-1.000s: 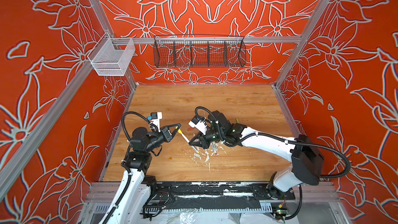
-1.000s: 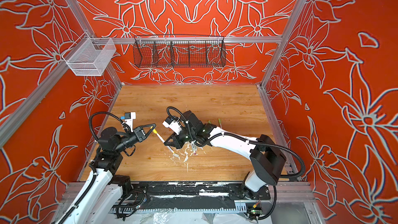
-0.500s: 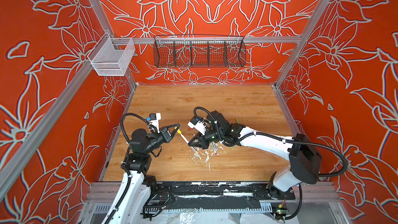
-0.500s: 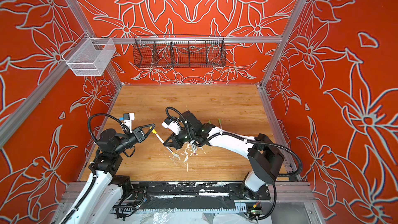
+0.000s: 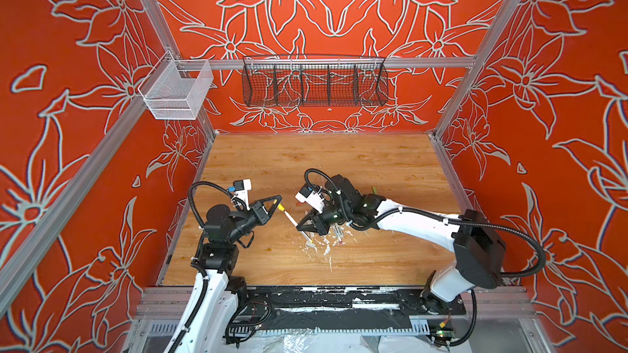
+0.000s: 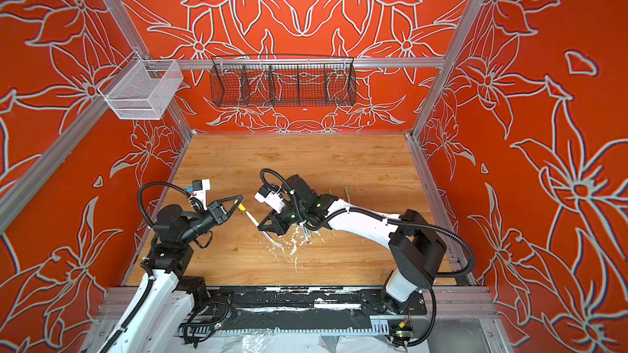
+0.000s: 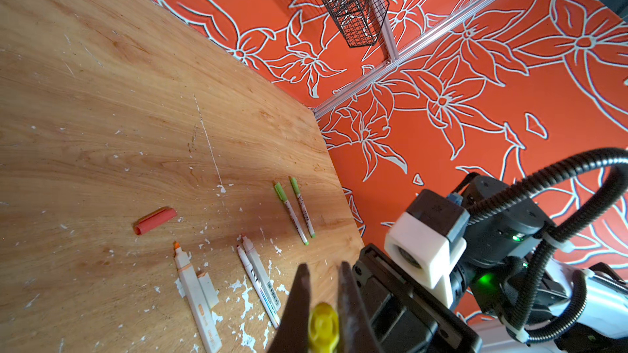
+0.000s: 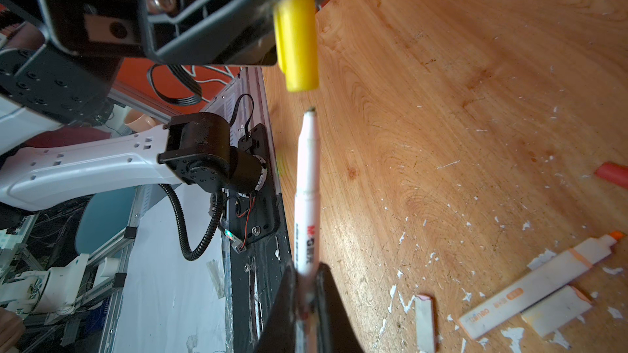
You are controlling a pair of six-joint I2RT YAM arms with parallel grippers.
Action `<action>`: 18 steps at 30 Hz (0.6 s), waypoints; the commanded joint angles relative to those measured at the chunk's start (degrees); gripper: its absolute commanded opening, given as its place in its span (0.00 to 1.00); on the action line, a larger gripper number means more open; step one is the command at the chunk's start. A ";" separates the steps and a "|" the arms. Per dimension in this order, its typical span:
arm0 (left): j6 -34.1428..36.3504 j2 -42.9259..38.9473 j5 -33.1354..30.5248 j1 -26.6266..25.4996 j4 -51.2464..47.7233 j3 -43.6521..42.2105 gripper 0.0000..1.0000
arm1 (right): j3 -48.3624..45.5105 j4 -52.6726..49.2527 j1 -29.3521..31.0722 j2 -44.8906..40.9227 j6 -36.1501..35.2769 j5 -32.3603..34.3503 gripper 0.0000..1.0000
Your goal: Insert the pens into the pen caps
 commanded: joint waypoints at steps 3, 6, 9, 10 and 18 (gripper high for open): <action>-0.63 0.65 2.75 0.44 2.44 0.17 0.00 | 1.89 0.33 0.20 0.69 -1.23 0.32 0.03; -0.87 1.47 3.58 0.44 2.75 0.07 0.00 | 2.07 0.37 0.16 0.94 -1.29 0.47 0.03; -0.91 1.66 3.84 0.45 2.86 -0.08 0.00 | 1.99 0.34 0.16 0.73 -1.28 0.92 0.03; -0.80 1.67 3.76 0.41 2.55 -0.06 0.00 | 1.93 0.34 0.16 0.64 -1.27 1.01 0.03; -0.71 1.99 4.11 0.39 2.53 -0.13 0.00 | 1.81 0.50 0.02 0.39 -1.21 1.38 0.03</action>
